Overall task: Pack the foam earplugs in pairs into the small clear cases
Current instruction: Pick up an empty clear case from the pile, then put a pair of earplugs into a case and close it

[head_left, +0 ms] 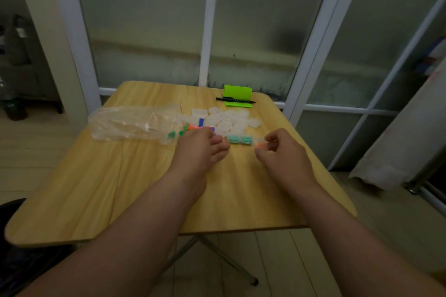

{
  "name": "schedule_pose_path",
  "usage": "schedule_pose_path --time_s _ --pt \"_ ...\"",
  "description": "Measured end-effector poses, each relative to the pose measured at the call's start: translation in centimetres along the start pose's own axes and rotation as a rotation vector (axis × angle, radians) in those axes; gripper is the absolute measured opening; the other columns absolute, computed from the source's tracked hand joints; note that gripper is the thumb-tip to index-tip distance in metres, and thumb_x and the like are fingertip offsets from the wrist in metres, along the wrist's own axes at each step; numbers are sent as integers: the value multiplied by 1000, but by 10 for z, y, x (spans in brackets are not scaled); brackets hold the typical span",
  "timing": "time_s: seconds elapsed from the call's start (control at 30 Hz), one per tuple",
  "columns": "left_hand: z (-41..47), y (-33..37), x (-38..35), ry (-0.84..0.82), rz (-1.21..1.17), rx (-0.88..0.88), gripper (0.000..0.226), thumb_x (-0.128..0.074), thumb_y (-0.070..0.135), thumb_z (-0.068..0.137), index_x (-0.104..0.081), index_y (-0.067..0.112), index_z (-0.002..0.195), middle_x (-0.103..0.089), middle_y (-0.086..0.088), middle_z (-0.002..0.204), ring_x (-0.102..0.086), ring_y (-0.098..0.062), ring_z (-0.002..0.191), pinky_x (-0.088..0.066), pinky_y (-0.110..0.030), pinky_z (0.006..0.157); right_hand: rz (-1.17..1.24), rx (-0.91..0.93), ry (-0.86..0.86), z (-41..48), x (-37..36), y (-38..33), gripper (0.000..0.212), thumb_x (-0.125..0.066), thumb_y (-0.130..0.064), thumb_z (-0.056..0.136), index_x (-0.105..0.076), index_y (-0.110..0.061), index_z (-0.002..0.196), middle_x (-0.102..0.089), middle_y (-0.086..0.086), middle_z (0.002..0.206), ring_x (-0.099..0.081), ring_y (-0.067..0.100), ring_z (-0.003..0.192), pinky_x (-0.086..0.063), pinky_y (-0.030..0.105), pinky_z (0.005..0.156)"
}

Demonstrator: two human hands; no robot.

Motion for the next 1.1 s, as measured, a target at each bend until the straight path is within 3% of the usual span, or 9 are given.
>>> schedule_pose_path --time_s 0.07,0.23,0.37,0.43,0.6,0.73,0.83,1.0,1.1 --pt "6 4 7 63 -29 -8 31 -46 8 105 -61 -7 127 -64 -18 103 -70 -24 80 -61 -28 68 -35 -60 -6 14 -1 15 26 -69 -45 96 -60 -34 117 -68 -12 105 -66 15 100 -56 51 96" --pt "11 9 13 110 -17 -54 20 -48 9 103 -65 1 111 -76 -8 80 -71 -14 64 -61 -34 76 -121 -62 -3 39 -16 23 21 -65 -47 98 -61 -36 115 -65 -15 100 -66 16 102 -48 48 103" --pt "18 10 16 109 19 -91 24 -47 10 103 -61 1 120 -78 -15 94 -75 -18 71 -62 -45 87 -166 -32 17 45 -26 21 24 -65 -49 99 -63 -34 117 -70 -13 106 -65 17 103 -41 45 100" --pt "21 11 14 105 30 -102 25 -47 10 103 -60 -1 122 -78 -14 90 -74 -17 67 -62 -41 79 -165 -32 29 47 -28 22 23 -66 -50 98 -63 -35 115 -68 -15 102 -65 17 103 -40 45 99" --pt "27 13 12 120 57 -120 22 -49 13 104 -59 1 119 -71 -28 115 -72 -19 67 -58 -31 60 -131 -4 36 45 -28 24 27 -65 -54 96 -63 -36 117 -67 -18 100 -63 14 103 -39 46 100" --pt "30 13 8 98 31 -107 24 -50 15 104 -57 -2 121 -69 -33 113 -74 -43 88 -54 -27 51 -53 -35 40 46 -28 28 29 -65 -55 96 -61 -36 118 -66 -17 100 -63 12 101 -46 47 102" --pt "31 14 8 107 -2 -115 20 -51 13 105 -58 0 118 -69 -23 103 -71 -34 78 -54 -27 51 80 -112 45 58 -25 35 29 -64 -49 100 -65 -28 120 -64 -13 103 -64 15 104 -53 44 93" --pt "31 13 2 77 -18 -110 13 -53 12 103 -61 6 111 -70 -15 97 -70 -26 75 -62 -49 78 -55 -101 -118 116 -28 31 37 -64 -30 102 -62 -19 137 -68 5 125 -61 17 103 -52 37 91" --pt "31 13 2 61 2 -104 14 -51 11 103 -62 6 111 -70 -14 98 -69 -23 73 -60 -44 79 -195 -68 -275 139 -38 22 52 -67 -28 99 -53 -21 149 -66 7 134 -62 24 115 -51 37 95"
Point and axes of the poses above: each hand's wrist, its own z-axis towards the middle knuckle, its own x-axis out of the back of the hand, y = z × x, the point moved 6 cm from there along z, towards the middle knuckle
